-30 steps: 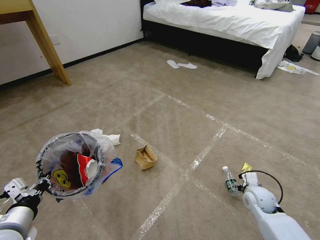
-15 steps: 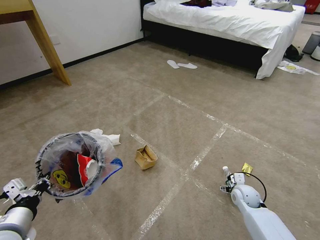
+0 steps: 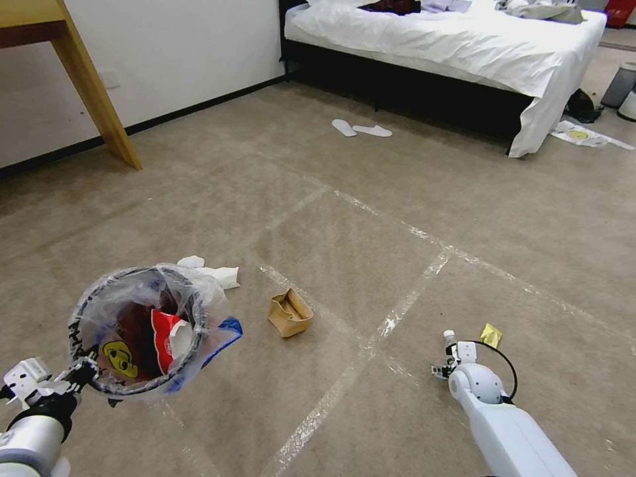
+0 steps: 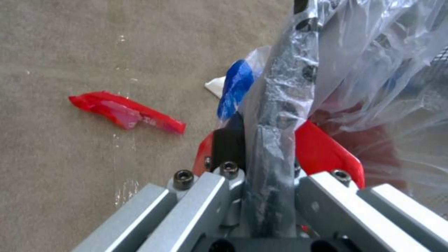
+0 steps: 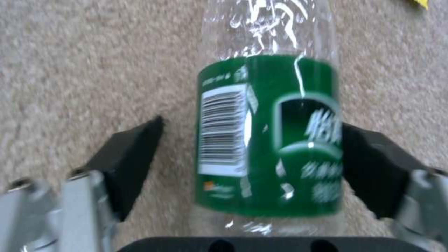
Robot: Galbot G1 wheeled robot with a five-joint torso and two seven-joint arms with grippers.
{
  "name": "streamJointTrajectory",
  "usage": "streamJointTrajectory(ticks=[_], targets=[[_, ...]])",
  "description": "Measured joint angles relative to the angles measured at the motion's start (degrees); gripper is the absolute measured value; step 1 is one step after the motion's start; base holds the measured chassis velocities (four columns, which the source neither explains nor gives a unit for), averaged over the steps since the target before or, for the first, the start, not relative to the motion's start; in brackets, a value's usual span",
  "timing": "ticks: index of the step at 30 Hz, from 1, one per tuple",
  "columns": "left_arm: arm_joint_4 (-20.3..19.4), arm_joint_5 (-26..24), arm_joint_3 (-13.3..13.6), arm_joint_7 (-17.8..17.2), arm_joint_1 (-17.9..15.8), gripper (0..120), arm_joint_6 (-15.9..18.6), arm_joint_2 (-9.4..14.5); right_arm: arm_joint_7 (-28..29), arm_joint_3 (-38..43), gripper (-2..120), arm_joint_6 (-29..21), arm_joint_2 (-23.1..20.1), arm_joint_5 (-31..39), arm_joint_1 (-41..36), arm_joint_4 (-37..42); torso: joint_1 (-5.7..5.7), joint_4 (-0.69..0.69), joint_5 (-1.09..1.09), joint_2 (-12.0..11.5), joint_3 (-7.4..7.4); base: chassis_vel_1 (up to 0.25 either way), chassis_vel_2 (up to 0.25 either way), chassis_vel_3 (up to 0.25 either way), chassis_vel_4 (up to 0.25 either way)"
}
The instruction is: Pick up the trash bin and place the garbage on the floor into it.
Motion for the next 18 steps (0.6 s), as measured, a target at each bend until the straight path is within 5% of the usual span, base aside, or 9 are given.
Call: streamJointTrajectory(ticks=[11, 18], targets=[[1.0, 0.4, 0.3, 0.3, -0.2, 0, -0.1, 0.1, -0.2, 0.9, 56, 0.9, 0.3, -0.1, -0.9, 0.7, 0.0, 0.04, 0.1, 0.0, 0.02, 0.0, 0.0, 0.0, 0.0], [1.5, 0.5, 1.0, 0.3, -0.6, 0, -0.1, 0.2, 1.1, 2.4, 37, 0.9, -0.4, -0.3, -2.9, 4.6, 0.02, -0.05, 0.04, 0.0, 0.03, 0.0, 0.0, 0.0, 0.0]])
